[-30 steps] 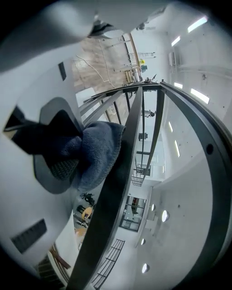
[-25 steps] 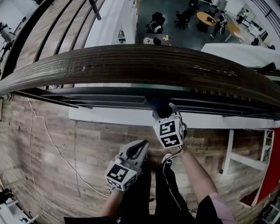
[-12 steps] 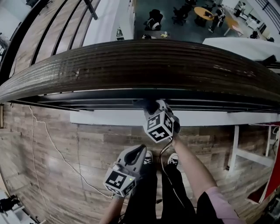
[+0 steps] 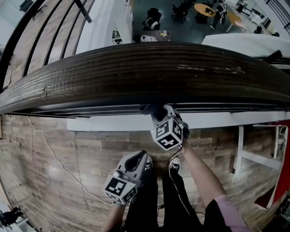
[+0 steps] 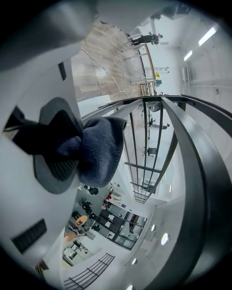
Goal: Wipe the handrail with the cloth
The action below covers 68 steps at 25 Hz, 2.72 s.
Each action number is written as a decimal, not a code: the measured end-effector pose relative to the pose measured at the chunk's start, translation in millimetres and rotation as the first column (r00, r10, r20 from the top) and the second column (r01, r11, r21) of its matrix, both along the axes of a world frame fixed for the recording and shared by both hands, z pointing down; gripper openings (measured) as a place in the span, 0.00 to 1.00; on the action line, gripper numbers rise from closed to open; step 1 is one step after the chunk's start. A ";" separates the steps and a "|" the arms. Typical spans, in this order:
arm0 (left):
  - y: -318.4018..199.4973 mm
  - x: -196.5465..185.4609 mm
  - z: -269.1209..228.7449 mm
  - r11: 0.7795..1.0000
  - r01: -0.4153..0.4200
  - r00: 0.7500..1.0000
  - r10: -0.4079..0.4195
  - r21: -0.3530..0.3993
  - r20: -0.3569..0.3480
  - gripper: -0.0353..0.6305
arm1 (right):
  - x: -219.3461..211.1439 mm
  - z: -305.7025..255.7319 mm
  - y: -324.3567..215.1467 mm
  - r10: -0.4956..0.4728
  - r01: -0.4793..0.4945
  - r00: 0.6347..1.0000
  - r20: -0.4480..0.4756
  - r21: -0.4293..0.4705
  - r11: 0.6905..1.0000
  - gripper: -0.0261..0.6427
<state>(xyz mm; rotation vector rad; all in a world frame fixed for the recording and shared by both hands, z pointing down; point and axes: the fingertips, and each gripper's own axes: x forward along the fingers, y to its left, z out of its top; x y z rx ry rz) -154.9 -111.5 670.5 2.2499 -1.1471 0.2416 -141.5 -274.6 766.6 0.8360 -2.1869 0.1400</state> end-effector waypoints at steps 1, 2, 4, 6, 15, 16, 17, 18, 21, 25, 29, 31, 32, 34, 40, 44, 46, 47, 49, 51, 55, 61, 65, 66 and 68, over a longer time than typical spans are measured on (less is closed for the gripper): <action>-3.3 6.5 -0.1 1.000 -0.004 1.000 0.004 0.004 0.001 0.05 | 13.6 0.6 -1.3 0.006 -0.006 1.000 -0.007 0.003 1.000 0.20; -5.6 13.1 0.5 1.000 -0.008 1.000 0.008 0.009 -0.002 0.05 | 27.7 1.1 -2.4 0.015 -0.015 1.000 -0.013 0.004 1.000 0.20; -8.9 26.7 1.2 1.000 -0.012 1.000 0.012 0.008 -0.004 0.05 | 57.2 1.1 -4.4 0.038 -0.038 0.999 -0.018 0.003 0.999 0.20; -12.9 40.8 -1.3 1.000 -0.017 1.000 0.017 -0.001 0.004 0.05 | 87.4 1.0 -6.0 0.063 -0.063 0.998 -0.025 0.002 0.998 0.20; -18.5 119.4 0.0 0.996 -0.086 0.996 0.086 0.005 0.007 0.05 | 240.7 0.3 -11.7 0.208 -0.209 0.977 -0.054 -0.004 0.978 0.20; -19.6 127.7 0.4 0.996 -0.092 0.996 0.092 0.003 0.005 0.05 | 257.1 0.5 -12.6 0.221 -0.222 0.973 -0.059 -0.002 0.975 0.20; -21.3 136.1 -0.1 0.995 -0.096 0.995 0.096 -0.004 0.006 0.05 | 273.7 1.1 -13.7 0.235 -0.235 0.970 -0.065 0.000 0.972 0.20; -23.0 144.3 -1.1 0.995 -0.101 0.995 0.101 -0.011 0.008 0.05 | 290.6 1.9 -14.5 0.249 -0.249 0.966 -0.071 0.001 0.968 0.20; -21.9 166.7 -0.3 0.992 -0.123 0.992 0.123 -0.012 0.001 0.05 | 341.5 3.5 -14.1 0.295 -0.296 0.951 -0.088 0.001 0.955 0.20; -20.2 187.7 6.0 0.989 -0.150 0.989 0.150 -0.005 0.009 0.05 | 407.4 5.6 -15.7 0.361 -0.362 0.926 -0.108 0.012 0.932 0.20; -18.0 201.4 6.9 0.987 -0.158 0.987 0.158 -0.016 0.017 0.05 | 460.9 6.3 -18.1 0.420 -0.420 0.900 -0.115 0.020 0.907 0.20; -17.0 207.2 5.7 0.987 -0.160 0.987 0.160 -0.026 0.023 0.05 | 486.0 4.9 -18.6 0.462 -0.463 0.878 -0.121 0.024 0.886 0.20; -16.4 209.7 5.3 0.987 -0.158 0.987 0.159 -0.031 0.022 0.05 | 497.7 4.5 -17.8 0.491 -0.492 0.863 -0.119 0.023 0.870 0.20; -13.8 215.3 7.4 0.987 -0.158 0.987 0.158 -0.029 0.007 0.05 | 517.9 5.0 -15.0 0.550 -0.552 0.828 -0.106 0.017 0.834 0.20; -13.4 237.0 -0.1 0.984 -0.177 0.984 0.178 -0.011 0.002 0.05 | 536.0 2.5 -8.6 0.598 -0.599 0.799 -0.059 -0.001 0.801 0.20; -14.2 228.6 -8.6 0.986 -0.166 0.986 0.166 -0.003 0.018 0.05 | 510.4 -4.0 0.7 0.589 -0.589 0.808 0.001 -0.005 0.808 0.20; -12.4 221.6 -19.5 0.988 -0.157 0.987 0.156 0.005 0.024 0.05 | 493.4 -12.7 10.9 0.583 -0.582 0.812 0.034 -0.012 0.813 0.20; -11.3 218.5 -26.4 0.988 -0.154 0.988 0.153 0.013 0.024 0.05 | 485.5 -18.8 16.3 0.580 -0.580 0.813 0.048 -0.016 0.815 0.20; -8.0 212.0 -40.4 0.988 -0.151 0.988 0.151 0.028 0.022 0.05 | 470.2 -32.3 26.9 0.578 -0.578 0.813 0.075 -0.025 0.816 0.20; -2.7 202.6 -54.3 0.989 -0.144 0.989 0.144 0.036 0.021 0.05 | 452.0 -45.9 39.2 0.580 -0.580 0.808 0.106 -0.038 0.814 0.20; 11.9 174.0 -84.6 0.992 -0.103 0.995 0.102 0.070 0.016 0.05 | 404.7 -78.0 72.7 0.576 -0.575 0.802 0.162 -0.058 0.816 0.20; 63.8 140.5 -127.5 0.988 -0.114 0.993 0.115 0.107 0.000 0.05 | 340.3 -145.5 144.4 0.619 -0.620 0.727 0.298 -0.103 0.778 0.20; 109.9 113.5 -152.9 0.975 -0.164 0.986 0.164 0.146 0.013 0.05 | 298.7 -194.9 203.2 0.638 -0.649 0.681 0.359 -0.107 0.753 0.20; 120.9 107.2 -160.5 0.973 -0.175 0.984 0.176 0.151 0.007 0.05 | 288.4 -205.4 217.6 0.643 -0.657 0.672 0.368 -0.106 0.747 0.20; 140.2 92.3 -172.9 0.966 -0.194 0.980 0.197 0.173 0.003 0.05 | 267.5 -223.2 245.5 0.651 -0.670 0.655 0.384 -0.104 0.735 0.20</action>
